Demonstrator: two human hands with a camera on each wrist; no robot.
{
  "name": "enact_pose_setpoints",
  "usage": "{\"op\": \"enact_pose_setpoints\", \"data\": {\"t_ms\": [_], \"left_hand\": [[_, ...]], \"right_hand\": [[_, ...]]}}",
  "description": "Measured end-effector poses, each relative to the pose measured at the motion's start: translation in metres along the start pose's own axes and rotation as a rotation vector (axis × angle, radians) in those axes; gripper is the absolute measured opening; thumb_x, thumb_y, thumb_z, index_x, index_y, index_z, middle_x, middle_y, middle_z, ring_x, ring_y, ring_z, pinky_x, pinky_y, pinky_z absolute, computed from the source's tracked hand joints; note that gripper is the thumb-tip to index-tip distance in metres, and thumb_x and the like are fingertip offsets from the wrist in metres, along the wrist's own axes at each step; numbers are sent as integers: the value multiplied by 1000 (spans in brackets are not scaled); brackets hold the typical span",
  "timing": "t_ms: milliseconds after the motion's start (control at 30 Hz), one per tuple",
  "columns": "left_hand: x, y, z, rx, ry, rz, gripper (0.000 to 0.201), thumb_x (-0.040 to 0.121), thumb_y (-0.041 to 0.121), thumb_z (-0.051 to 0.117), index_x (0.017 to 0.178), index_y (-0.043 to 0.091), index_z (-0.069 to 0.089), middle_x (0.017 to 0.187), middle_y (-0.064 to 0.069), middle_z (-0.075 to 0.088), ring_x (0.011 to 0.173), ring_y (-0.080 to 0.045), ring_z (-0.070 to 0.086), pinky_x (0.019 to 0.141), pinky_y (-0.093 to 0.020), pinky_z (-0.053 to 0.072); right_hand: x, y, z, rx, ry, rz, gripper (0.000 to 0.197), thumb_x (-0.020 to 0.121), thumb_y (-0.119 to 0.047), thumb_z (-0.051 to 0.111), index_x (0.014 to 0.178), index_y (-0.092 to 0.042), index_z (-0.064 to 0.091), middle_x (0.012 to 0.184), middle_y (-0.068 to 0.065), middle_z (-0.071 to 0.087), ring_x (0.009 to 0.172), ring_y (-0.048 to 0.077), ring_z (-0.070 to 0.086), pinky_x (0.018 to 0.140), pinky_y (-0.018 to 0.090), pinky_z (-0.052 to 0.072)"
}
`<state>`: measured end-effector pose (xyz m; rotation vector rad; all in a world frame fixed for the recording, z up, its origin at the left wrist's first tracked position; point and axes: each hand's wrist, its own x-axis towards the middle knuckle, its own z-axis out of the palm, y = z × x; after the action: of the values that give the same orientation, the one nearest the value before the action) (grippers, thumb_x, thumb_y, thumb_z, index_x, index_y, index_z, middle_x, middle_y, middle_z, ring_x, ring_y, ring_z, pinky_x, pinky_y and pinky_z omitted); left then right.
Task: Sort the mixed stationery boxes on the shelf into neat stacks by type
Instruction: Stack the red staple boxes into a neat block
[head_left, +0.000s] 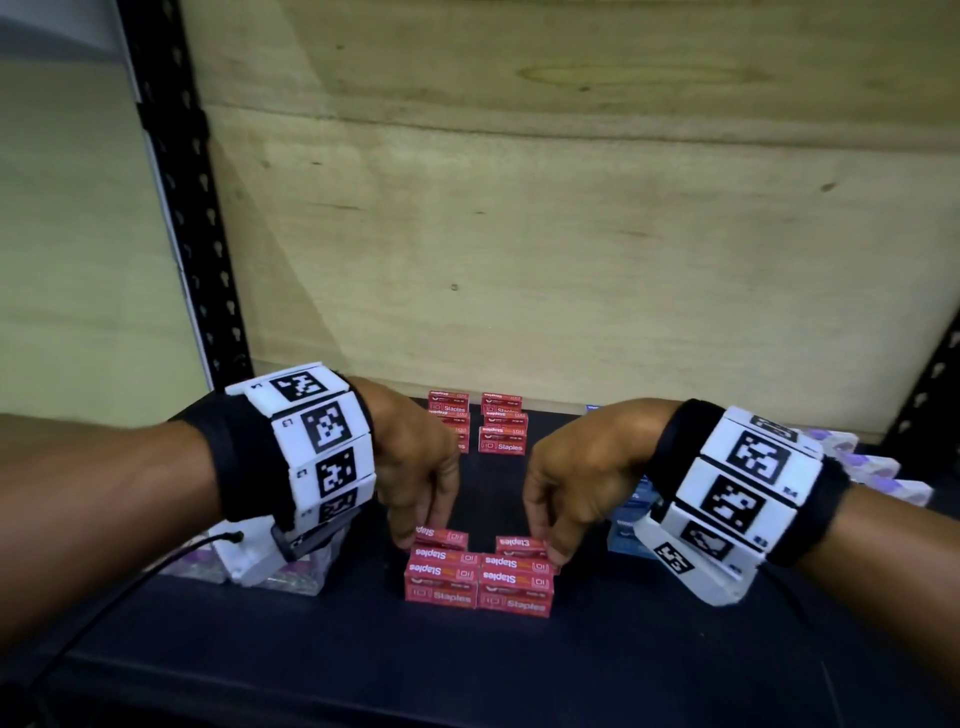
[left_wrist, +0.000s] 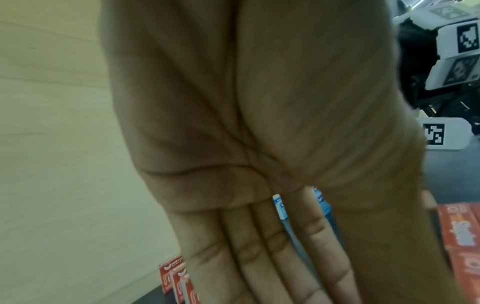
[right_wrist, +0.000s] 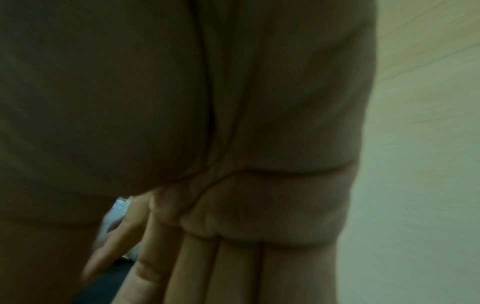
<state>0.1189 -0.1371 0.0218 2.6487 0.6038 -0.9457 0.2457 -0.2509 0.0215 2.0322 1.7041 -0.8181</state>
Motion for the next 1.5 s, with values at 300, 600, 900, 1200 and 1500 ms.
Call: {"op": "enact_pose_setpoints", "data": {"t_ms": [300,600,900,1200,1500], "left_hand": [[-11,1,4,112,27,42,44,82,5,72,118,29,66,106,15,61,103,-9,60,91,-30,52],[-14,6,7,179,7,48,40,90,21,67,125,38,60,105,22,57,84,7,50,87,-23,43],[-11,11,5,217,-37,50,40,91,21,65,126,40,56,118,15,54,102,-4,47,99,-35,42],[-11,11,6,181,-25,38,44,89,18,68,127,38,56,108,15,60,95,-3,53,94,-30,46],[-12,11,7,139,-41,26,51,81,23,76,126,36,56,119,12,61,93,1,55,94,-30,47]], "right_hand": [[-16,3,1,-39,6,-42,38,86,-13,74,122,-22,66,109,-3,71,104,19,67,101,39,50],[-14,0,2,-50,0,-61,31,89,-20,72,119,-27,67,86,-14,64,102,16,65,100,39,50],[-12,-2,1,-82,-6,-80,32,91,-22,69,122,-29,65,94,-8,67,101,14,65,100,37,49],[-11,-4,-1,-74,-21,-76,36,89,-22,71,124,-30,64,85,-14,63,86,7,61,93,31,50],[-11,-4,1,-73,-3,-77,36,84,-28,76,119,-32,66,83,-16,62,76,-3,54,82,25,44]]}}
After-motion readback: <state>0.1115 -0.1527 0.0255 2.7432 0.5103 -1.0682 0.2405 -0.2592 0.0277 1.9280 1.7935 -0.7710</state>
